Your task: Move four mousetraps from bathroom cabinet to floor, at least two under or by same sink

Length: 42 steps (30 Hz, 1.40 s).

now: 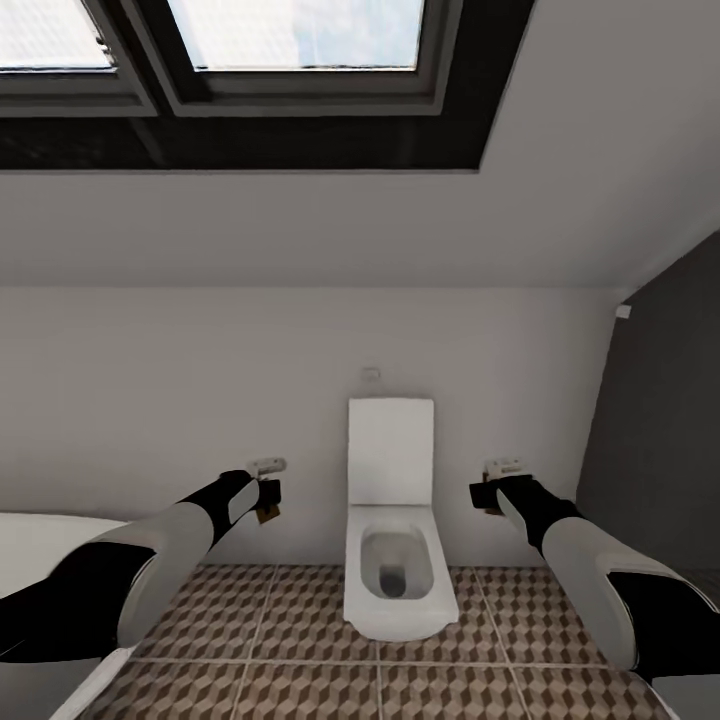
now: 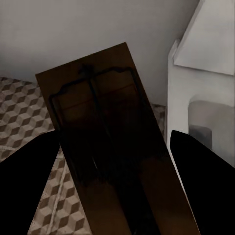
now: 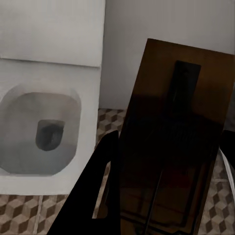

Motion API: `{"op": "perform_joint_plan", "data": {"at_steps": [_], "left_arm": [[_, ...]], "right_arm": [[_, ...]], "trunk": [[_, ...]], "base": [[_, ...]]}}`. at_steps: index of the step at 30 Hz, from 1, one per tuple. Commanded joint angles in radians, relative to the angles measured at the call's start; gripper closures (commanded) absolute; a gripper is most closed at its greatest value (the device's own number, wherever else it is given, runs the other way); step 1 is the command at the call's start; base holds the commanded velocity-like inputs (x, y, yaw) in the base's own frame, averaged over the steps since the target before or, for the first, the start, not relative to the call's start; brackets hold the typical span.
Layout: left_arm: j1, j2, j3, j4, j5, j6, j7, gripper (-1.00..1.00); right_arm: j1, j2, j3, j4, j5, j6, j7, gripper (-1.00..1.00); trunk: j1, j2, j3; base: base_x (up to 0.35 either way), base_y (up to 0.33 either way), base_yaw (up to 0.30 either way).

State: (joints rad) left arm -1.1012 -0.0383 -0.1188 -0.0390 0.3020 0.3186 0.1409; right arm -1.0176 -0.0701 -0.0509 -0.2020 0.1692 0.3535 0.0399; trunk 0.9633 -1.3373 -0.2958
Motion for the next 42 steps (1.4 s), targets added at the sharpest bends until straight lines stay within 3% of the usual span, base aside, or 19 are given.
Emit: {"op": "perform_joint_plan", "data": {"at_steps": [1,11,42], "left_arm": [[0.000,-0.001,-0.009,-0.002,0.009,0.005,0.005,1.00],[0.000,-0.015,-0.009,-0.002,0.002,-0.019,0.005,1.00],[0.000,-0.017,-0.009,-0.002,0.003,-0.024,0.005,1.00]], "right_arm": [[-0.001,0.000,-0.006,-0.002,0.009,0.006,0.006,1.00],[0.000,-0.002,-0.006,-0.002,0.010,0.005,0.006,1.00],[-0.001,-0.002,-0.006,-0.002,0.010,0.005,0.007,1.00]], "trunk": [[0.000,-0.001,-0.001],[0.000,-0.001,-0.001],[0.000,-0.001,-0.001]], "base": [[0.138,0.086,0.000],[0.057,0.003,0.000],[0.211,-0.153,0.000]]}}
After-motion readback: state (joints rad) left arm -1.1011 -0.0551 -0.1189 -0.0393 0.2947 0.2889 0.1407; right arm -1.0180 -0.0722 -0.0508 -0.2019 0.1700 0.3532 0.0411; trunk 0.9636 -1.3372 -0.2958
